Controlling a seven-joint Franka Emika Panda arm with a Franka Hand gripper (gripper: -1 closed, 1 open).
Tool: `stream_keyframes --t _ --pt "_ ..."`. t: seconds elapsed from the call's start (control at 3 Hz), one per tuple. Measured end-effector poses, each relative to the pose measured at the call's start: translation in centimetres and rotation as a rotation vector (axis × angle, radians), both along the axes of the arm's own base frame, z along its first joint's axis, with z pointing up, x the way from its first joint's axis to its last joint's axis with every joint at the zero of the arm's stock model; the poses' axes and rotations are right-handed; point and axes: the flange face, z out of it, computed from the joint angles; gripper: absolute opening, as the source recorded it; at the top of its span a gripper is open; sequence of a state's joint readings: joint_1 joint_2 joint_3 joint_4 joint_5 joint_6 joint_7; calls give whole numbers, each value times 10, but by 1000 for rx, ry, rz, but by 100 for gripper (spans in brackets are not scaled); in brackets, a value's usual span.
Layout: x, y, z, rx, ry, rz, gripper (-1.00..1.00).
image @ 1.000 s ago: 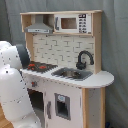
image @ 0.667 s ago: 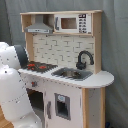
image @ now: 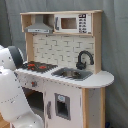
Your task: Play with the kitchen
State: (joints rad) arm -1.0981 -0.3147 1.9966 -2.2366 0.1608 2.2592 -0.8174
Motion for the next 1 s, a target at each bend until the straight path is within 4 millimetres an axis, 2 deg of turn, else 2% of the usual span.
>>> stream_keyframes --t 0.67,1.0 --pt "0 36 -11 42 -26 -33 -100" --pt "-11 61 -7 90 -45 -87 -100"
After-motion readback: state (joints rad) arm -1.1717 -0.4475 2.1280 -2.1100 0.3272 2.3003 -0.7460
